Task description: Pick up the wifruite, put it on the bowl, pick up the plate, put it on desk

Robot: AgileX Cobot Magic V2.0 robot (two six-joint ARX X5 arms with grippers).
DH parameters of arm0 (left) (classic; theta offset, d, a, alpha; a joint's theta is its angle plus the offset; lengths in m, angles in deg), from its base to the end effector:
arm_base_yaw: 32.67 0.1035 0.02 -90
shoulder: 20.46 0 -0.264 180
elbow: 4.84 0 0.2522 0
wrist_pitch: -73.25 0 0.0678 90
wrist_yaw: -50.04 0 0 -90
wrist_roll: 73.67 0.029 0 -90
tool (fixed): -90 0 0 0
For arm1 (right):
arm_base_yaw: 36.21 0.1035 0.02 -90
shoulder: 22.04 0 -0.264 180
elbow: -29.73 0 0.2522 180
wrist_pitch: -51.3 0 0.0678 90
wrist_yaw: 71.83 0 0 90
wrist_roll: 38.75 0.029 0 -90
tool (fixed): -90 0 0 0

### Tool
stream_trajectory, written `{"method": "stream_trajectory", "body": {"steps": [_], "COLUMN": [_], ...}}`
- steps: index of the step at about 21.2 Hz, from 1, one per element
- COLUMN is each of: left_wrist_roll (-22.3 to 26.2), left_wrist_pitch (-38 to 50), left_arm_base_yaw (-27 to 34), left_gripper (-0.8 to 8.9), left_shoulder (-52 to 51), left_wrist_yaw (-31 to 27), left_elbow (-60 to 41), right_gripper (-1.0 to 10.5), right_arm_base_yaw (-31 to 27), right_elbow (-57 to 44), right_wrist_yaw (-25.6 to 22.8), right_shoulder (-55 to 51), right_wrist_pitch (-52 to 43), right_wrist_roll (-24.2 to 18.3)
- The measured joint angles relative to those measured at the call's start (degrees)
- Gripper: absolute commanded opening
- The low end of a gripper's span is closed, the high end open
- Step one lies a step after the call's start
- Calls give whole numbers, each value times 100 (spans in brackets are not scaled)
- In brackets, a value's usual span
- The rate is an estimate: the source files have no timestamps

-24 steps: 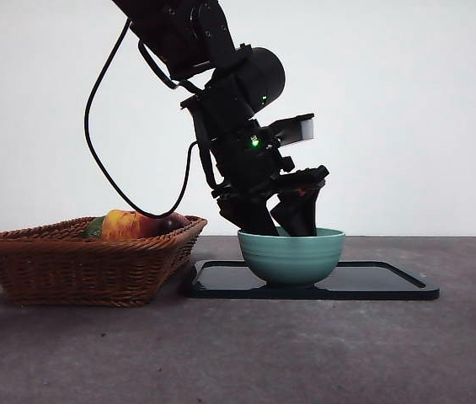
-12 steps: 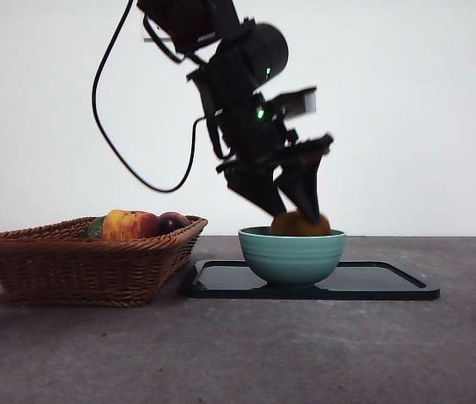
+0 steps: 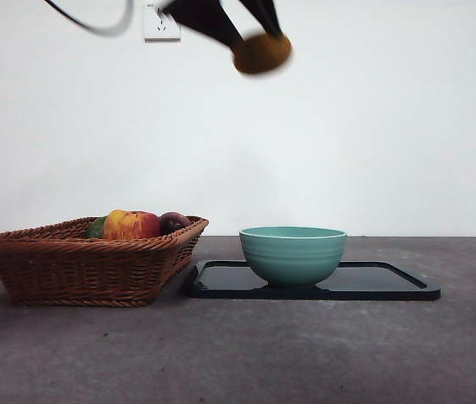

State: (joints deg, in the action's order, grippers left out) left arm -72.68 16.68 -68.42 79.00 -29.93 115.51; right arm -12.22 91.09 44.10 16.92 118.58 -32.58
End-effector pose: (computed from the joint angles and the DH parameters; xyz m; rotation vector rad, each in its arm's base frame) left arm 0.3032 -0.2245 0.3976 0.1581 0.6166 -0.7780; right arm 0.0994 0.0581 0.2994 0.1091 0.8511 0.7809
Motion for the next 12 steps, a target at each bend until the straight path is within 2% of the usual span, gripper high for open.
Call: {"method": "stream_trajectory", "body": {"steps": [6,12], "left_wrist_roll": [-374,-662], "left_wrist_pitch": [-1029,-1178], "left_arm_base_yaw": [509,776], "left_gripper": [209,209], "left_shoulder": [-957,-1567], "left_wrist_yaw": [-127,-726], "left_elbow": [-13,-717], "right_gripper": [178,178], "right_arm_base_yaw": [0,0], "right_elbow": [0,0], "right_wrist_yaw": [0,0], "right_shoulder": [0,2], "right_wrist_pitch": [-46,-61], "right_wrist_roll": [-15,-26]}}
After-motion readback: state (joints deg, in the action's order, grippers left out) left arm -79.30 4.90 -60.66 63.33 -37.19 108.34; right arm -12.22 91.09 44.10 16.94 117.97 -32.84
